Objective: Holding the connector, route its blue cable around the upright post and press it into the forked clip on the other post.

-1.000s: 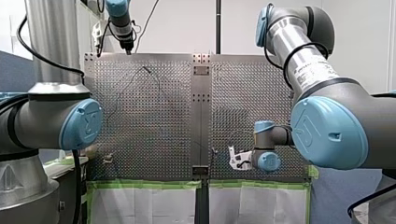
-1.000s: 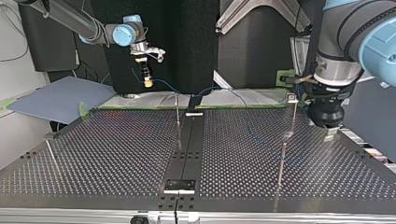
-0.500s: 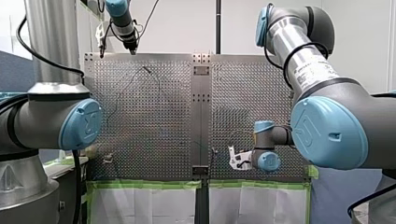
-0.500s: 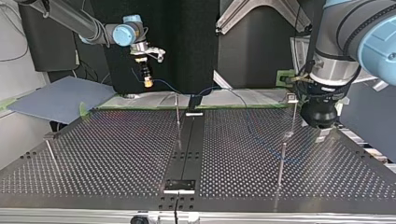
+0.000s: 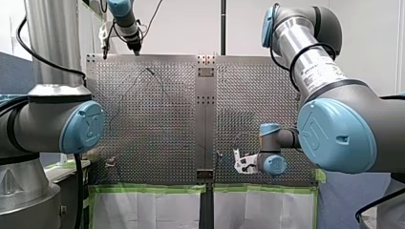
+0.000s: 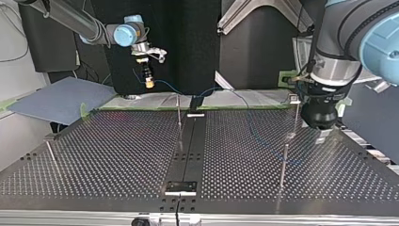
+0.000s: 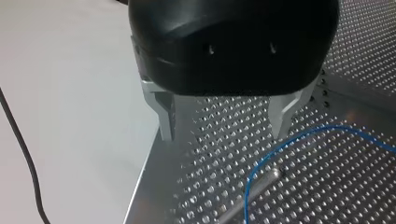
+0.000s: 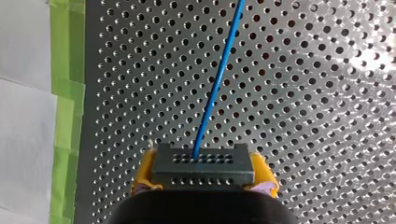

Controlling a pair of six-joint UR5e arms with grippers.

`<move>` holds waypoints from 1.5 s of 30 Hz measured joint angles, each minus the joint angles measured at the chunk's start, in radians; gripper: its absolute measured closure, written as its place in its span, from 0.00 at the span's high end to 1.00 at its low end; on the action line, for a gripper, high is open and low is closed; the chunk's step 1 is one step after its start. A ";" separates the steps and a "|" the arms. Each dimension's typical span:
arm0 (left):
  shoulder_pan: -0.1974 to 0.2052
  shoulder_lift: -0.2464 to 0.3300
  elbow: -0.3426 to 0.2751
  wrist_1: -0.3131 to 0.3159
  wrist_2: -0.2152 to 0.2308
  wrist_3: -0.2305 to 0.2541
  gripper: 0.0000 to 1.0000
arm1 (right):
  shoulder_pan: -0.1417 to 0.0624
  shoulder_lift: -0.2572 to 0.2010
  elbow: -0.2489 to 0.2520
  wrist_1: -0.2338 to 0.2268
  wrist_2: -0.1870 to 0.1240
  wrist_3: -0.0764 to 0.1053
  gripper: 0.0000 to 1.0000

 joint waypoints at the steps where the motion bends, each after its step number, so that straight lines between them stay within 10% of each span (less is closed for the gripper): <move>1: -0.001 0.001 0.000 0.006 0.006 0.001 1.00 | 0.000 0.000 0.000 0.000 0.000 0.000 0.44; 21: -0.017 0.002 -0.113 0.173 0.164 -0.007 1.00 | 0.002 -0.001 0.000 -0.001 0.000 0.001 0.44; 45: -0.083 -0.048 -0.239 0.372 0.144 0.163 1.00 | 0.015 -0.001 0.000 -0.005 -0.014 0.007 0.44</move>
